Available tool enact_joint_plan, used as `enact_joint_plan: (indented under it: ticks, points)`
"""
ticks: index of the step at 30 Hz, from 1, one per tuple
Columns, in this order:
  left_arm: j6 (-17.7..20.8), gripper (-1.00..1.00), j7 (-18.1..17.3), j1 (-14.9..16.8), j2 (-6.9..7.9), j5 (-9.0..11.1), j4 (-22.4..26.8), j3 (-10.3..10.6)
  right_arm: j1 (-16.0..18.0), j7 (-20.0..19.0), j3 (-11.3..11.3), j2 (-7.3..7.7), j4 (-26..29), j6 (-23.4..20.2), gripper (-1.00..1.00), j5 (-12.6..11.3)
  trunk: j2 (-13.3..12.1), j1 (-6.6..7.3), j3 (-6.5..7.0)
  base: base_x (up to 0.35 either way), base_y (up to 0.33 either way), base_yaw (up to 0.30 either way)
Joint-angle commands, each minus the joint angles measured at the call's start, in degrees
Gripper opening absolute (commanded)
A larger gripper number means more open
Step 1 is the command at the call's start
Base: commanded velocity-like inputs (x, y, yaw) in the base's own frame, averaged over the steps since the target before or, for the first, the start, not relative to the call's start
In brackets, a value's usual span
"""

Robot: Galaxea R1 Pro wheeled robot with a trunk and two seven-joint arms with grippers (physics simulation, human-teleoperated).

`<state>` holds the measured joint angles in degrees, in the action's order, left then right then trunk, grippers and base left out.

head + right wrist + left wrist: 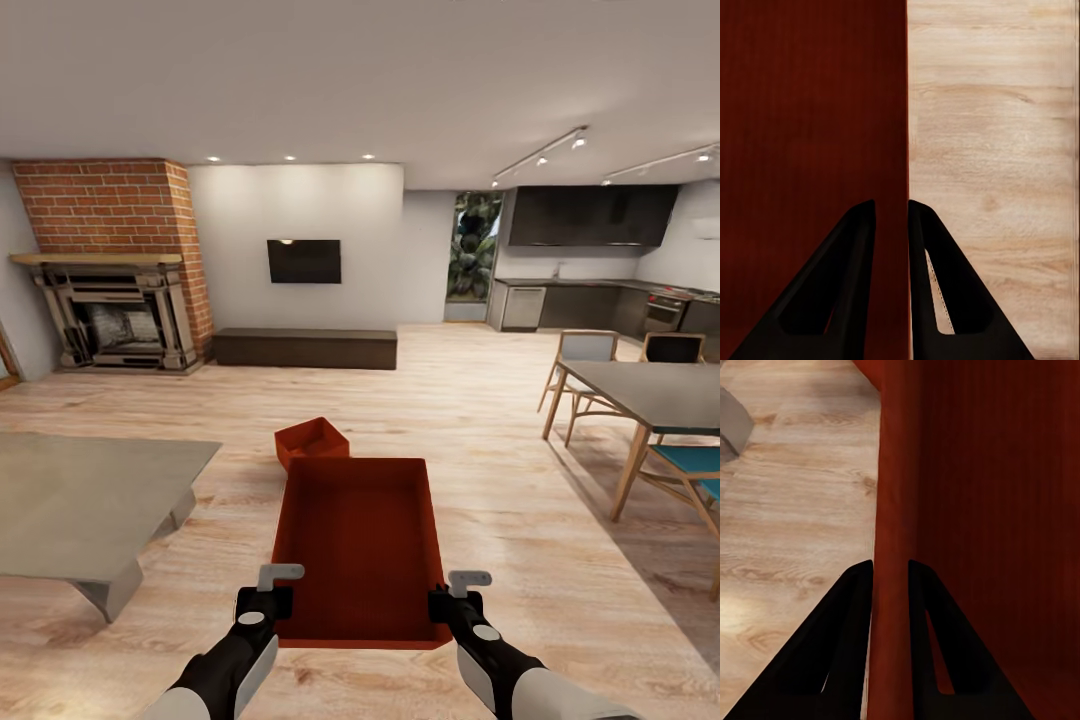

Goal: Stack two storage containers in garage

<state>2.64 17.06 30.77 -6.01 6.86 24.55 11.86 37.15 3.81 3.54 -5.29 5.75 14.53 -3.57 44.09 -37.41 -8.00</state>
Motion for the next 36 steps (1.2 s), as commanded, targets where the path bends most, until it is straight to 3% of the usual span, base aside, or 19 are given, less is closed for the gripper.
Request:
enact_joint_plan:
  ticks: [1,36]
  points:
    - [0.3,-1.00,0.8,0.1,0.09,4.3,0.8,-0.3,0.0,0.1,-0.5,0.01,-0.1,0.2,-1.00,-0.7,0.1,-0.01,-0.09,0.000,0.000,-0.272]
    - [0.4,-1.00,0.7,0.1,0.04,4.3,0.6,-0.1,0.0,-0.1,-0.5,0.10,-0.1,0.2,-1.00,-0.7,0.1,-0.01,-0.09,0.000,0.000,-0.263]
